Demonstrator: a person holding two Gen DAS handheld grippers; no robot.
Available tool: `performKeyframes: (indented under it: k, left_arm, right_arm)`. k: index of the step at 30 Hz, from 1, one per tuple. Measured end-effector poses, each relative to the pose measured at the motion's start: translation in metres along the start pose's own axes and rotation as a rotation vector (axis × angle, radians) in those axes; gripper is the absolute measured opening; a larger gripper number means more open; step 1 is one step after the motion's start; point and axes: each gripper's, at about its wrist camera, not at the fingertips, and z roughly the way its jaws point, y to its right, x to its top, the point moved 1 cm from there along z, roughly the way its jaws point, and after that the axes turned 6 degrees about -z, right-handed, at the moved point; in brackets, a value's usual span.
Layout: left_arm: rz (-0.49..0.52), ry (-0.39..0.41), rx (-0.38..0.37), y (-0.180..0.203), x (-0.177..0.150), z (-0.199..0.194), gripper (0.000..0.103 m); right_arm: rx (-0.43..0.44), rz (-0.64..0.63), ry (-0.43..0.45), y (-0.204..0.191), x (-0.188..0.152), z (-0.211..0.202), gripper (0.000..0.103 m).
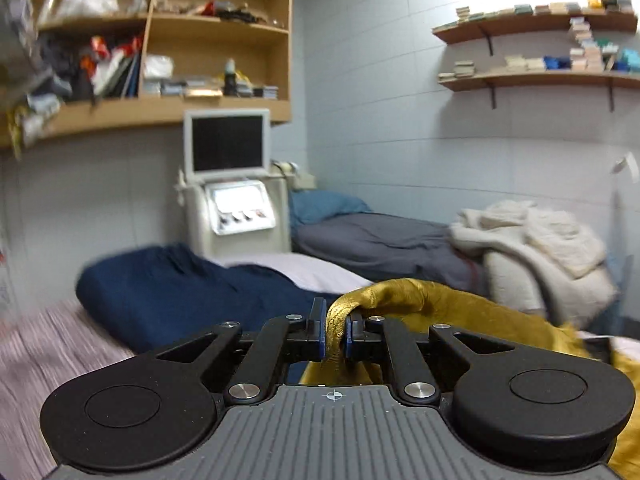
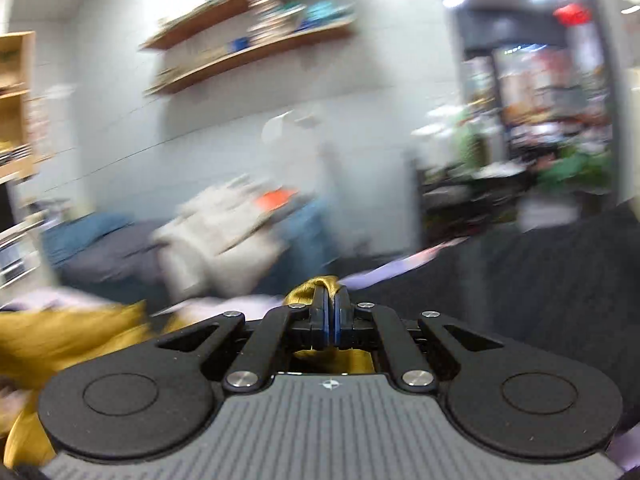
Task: Fold large clothes
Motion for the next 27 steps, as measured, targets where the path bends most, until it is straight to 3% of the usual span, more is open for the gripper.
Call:
performKeyframes:
  k: [3, 4, 6, 7, 9, 10, 14, 16, 18, 20, 27]
  left_arm:
    - [0.064, -0.058, 0.048, 0.001, 0.001, 0.048, 0.052]
    - [0.084, -0.086, 0.068, 0.002, -0.003, 0.063, 0.061]
    - [0.131, -0.139, 0.085, 0.005, -0.013, 0.086, 0.079]
    - [0.164, -0.149, 0.098, 0.005, -0.021, 0.091, 0.1]
    - [0.212, -0.16, 0.142, 0.008, -0.032, 0.097, 0.103]
    - [0.224, -0.153, 0.146, 0.005, -0.036, 0.097, 0.103]
    - [0.232, -0.165, 0.203, -0.016, -0.039, 0.098, 0.103]
    - [0.156, -0.197, 0.238, -0.035, -0.033, 0.092, 0.103]
    - [0.05, -0.208, 0.178, -0.056, -0.025, 0.072, 0.103]
    - [0.001, -0.205, 0.094, -0.068, -0.02, 0.043, 0.103]
    - [0.031, -0.292, -0.113, -0.055, -0.05, -0.072, 0.103]
  right_arm:
    - [-0.196, -0.002, 0.009, 0.025, -0.001, 0.034, 0.019]
    - [-0.245, 0.01, -0.012, 0.03, -0.003, 0.041, 0.025]
    - [-0.218, 0.076, -0.016, 0.033, -0.013, 0.045, 0.046]
    - [-0.172, 0.081, 0.014, 0.028, -0.019, 0.04, 0.06]
    - [-0.132, 0.024, 0.08, 0.013, -0.03, 0.025, 0.082]
    - [-0.126, -0.027, 0.115, 0.003, -0.036, 0.015, 0.086]
    - [-0.066, -0.261, 0.201, -0.036, -0.048, -0.015, 0.094]
    - [-0.007, -0.257, 0.171, -0.048, -0.048, -0.02, 0.096]
    - [0.125, -0.238, 0.088, -0.056, -0.048, -0.018, 0.096]
    - [0.195, -0.241, 0.056, -0.07, -0.056, -0.021, 0.096]
    - [0.313, -0.226, -0.131, -0.127, -0.105, -0.021, 0.096]
